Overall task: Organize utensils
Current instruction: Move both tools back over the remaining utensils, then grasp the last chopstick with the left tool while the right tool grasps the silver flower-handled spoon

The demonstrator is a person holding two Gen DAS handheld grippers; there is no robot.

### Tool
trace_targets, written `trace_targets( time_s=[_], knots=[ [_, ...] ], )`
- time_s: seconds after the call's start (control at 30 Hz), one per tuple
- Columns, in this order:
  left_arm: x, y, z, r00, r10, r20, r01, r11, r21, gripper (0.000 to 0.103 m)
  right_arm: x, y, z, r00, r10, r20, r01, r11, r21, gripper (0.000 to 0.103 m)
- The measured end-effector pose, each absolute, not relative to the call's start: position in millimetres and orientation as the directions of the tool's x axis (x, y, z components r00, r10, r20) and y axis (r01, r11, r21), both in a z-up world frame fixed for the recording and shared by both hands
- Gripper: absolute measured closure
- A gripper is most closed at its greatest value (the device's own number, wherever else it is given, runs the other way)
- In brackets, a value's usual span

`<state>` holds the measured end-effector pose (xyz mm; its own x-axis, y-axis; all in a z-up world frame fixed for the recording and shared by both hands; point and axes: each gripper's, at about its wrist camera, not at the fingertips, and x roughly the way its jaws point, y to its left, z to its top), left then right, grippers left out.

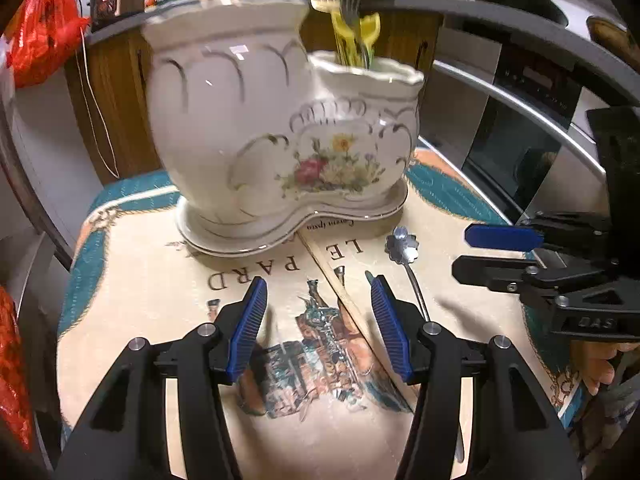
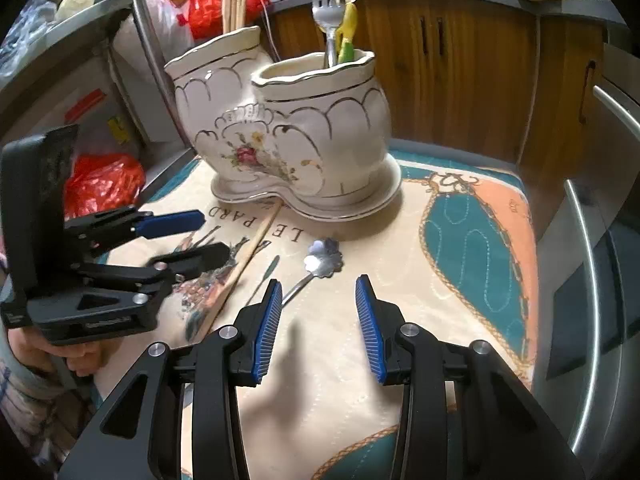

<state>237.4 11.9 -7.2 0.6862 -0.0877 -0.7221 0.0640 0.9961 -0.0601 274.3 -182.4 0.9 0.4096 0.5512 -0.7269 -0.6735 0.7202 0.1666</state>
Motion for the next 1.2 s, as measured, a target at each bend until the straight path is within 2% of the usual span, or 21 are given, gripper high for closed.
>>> trace_targets(
  time_s=[0.2, 0.3, 0.4, 0.43, 0.53, 0.73, 0.9, 1.1, 1.2],
  knots=[
    [256, -3, -22, 0.616, -0.055, -0.786, 0.07, 0.997, -0.015, 0.049, 275, -178, -3, 0.396, 0.541, -0.742, -0.683, 0.714, 0.155, 0.06],
    [255, -5, -24, 0.615, -0.021, -0.788, 0.055, 0.998, 0.017, 0.062, 277, -176, -4, 0.391, 0.535, -0.749, -0.687, 0.711, 0.149, 0.06],
    [253, -1, -24, 0.617, -0.029, -0.787, 0.047, 0.999, 0.0, 0.078, 276, -174, -5, 0.376, 0.539, -0.753, -0.695, 0.702, 0.155, 0.055],
    [251, 1, -24, 0.617, -0.021, -0.786, 0.039, 0.999, 0.005, 0.088, 274, -173, -6, 0.376, 0.539, -0.754, -0.697, 0.701, 0.153, 0.054],
    [245, 7, -23, 0.617, -0.029, -0.787, 0.042, 0.999, -0.004, 0.097, 271, -166, -7, 0.371, 0.536, -0.758, -0.709, 0.69, 0.142, 0.054],
    [226, 12, -22, 0.625, -0.033, -0.78, 0.061, 0.998, 0.007, 0.097, 266, -149, -12, 0.367, 0.517, -0.773, -0.727, 0.678, 0.108, 0.051],
    [213, 15, -22, 0.622, -0.025, -0.782, 0.063, 0.998, 0.018, 0.097, 262, -126, -20, 0.392, 0.46, -0.796, -0.741, 0.671, 0.022, 0.05],
    [195, 33, -21, 0.609, -0.036, -0.792, 0.058, 0.998, 0.0, 0.097, 259, -119, -19, 0.359, 0.466, -0.809, -0.777, 0.63, 0.018, 0.081],
    [189, 41, -19, 0.597, -0.037, -0.801, 0.06, 0.998, -0.002, 0.097, 261, -121, -17, 0.316, 0.461, -0.829, -0.795, 0.606, 0.033, 0.087]
  ],
)
